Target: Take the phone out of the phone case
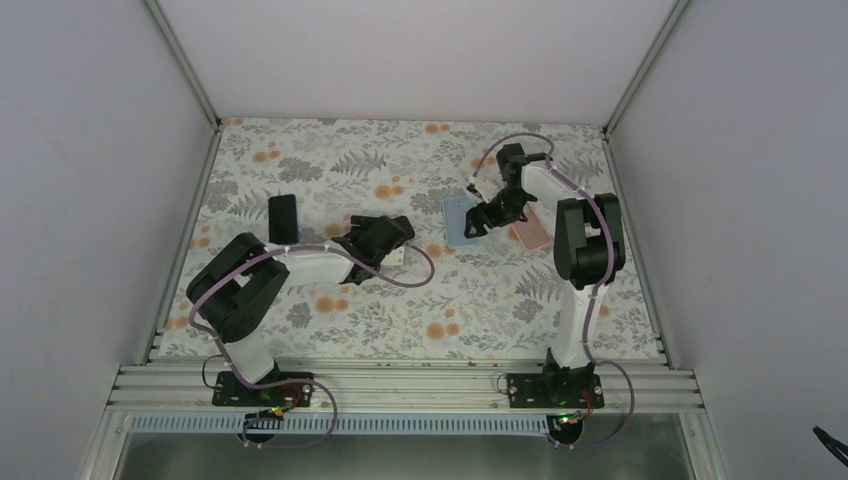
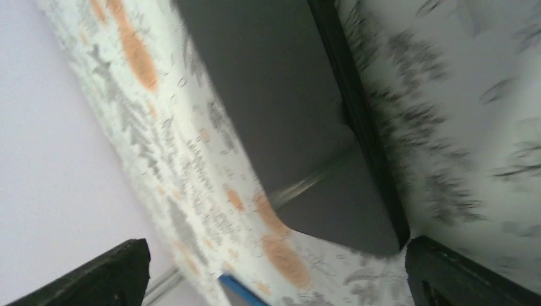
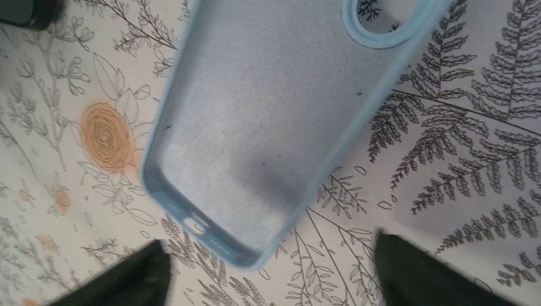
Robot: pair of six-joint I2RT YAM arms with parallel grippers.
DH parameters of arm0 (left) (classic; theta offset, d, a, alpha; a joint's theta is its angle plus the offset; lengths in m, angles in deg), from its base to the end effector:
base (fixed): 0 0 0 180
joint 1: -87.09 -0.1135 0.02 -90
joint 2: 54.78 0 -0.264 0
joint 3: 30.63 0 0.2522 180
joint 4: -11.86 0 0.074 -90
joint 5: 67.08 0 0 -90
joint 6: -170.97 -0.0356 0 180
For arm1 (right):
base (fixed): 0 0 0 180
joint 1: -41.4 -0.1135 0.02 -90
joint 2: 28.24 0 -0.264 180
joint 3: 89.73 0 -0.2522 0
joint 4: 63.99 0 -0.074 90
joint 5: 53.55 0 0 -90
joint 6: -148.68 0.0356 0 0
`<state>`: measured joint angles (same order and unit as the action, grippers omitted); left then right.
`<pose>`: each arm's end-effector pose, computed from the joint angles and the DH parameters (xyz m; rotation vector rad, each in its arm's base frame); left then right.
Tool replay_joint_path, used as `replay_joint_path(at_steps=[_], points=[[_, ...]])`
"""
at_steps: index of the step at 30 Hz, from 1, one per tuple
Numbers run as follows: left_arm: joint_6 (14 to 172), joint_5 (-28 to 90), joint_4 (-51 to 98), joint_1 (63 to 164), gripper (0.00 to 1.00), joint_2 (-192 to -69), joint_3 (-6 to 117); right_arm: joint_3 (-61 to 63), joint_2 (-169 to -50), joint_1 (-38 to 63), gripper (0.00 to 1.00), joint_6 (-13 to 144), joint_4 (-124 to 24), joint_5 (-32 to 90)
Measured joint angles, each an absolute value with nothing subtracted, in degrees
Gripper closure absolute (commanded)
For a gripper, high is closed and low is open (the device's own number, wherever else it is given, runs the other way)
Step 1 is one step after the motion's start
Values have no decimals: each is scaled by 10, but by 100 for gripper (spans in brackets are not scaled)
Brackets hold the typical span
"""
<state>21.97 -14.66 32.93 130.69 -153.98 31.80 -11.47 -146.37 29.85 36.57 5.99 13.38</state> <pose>0.2457 -0.2040 0.1366 1.8107 1.7671 0.9462 0.3824 0.0924 0.1686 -0.8823 2.8503 0.5976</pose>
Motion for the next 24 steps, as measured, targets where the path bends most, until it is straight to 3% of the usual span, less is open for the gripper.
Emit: replay_joint_path(at_steps=[7,11,15,20,24], points=[[285,37,573,1320,0,-1526,438,-66,-1390,298,0,355,57,230],[323,151,718,1318,0,-1491,546,-39,-1293,299,0,346,44,315],[350,219,768,1282,0,-1409,608,14,-1163,304,0,346,-14,372],[372,291,702,1009,0,-1283,609,111,-1009,345,0,351,-106,337],[407,328,601,767,0,-1232,530,187,-934,392,0,373,-187,292]])
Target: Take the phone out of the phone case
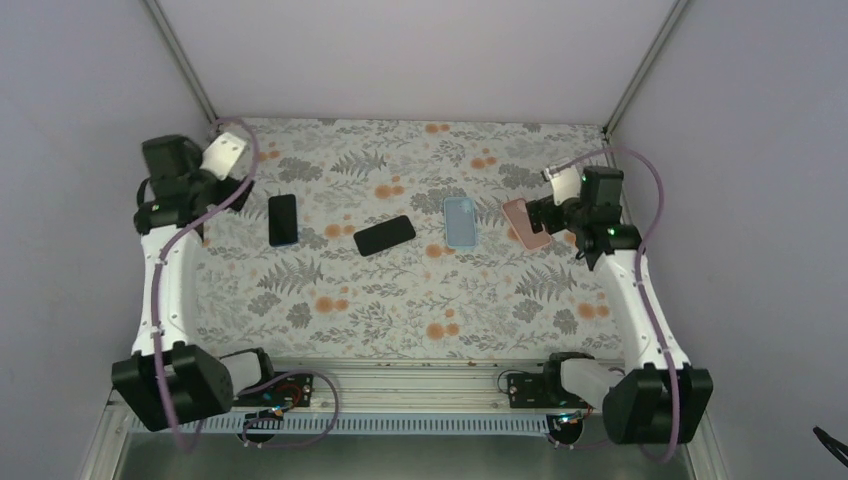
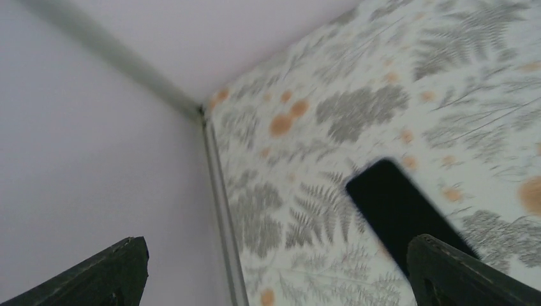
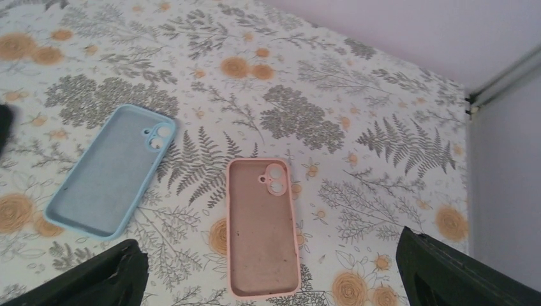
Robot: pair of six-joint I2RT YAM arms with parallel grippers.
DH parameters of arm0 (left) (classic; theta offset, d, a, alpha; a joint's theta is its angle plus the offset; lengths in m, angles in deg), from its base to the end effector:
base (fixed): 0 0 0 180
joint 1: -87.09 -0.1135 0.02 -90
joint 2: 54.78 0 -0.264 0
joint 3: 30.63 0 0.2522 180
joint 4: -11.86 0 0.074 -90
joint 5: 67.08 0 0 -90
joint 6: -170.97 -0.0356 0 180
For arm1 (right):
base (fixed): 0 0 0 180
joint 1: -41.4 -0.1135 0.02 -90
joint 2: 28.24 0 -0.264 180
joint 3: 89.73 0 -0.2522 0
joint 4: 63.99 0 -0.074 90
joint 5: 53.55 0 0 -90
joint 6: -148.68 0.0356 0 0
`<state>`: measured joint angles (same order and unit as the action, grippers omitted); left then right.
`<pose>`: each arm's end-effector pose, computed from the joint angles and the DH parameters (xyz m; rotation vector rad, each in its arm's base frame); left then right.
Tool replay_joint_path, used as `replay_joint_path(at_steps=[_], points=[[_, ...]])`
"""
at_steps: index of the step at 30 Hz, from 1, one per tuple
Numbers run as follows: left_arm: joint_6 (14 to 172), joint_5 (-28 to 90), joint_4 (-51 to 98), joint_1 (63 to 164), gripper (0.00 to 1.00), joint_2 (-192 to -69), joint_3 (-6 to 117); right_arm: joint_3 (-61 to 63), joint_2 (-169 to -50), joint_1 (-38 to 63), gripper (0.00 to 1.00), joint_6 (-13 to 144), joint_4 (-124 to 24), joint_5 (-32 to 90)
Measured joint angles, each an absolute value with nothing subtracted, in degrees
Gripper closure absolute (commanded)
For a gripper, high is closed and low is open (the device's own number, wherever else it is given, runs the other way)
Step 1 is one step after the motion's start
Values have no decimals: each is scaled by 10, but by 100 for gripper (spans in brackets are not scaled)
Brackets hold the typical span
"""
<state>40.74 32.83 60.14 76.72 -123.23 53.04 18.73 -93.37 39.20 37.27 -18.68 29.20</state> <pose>0.2547 0.0404 0.3658 0.6528 2.0552 0.3303 0.2443 0.0139 0.3125 -0.5253 2.1812 -0.0388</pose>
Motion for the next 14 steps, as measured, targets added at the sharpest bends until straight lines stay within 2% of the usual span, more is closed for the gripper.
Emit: replay_joint_path(at_steps=[2,5,14], points=[[433,353,564,692,0,-1224,476,230,-905,403,0,385,-228,295],[473,385,528,634,0,-1226,410,265,-892,404,0,395,-266,299],[568,458,465,624,0,-1220,334,277,-919,395,0,423,-307,322]])
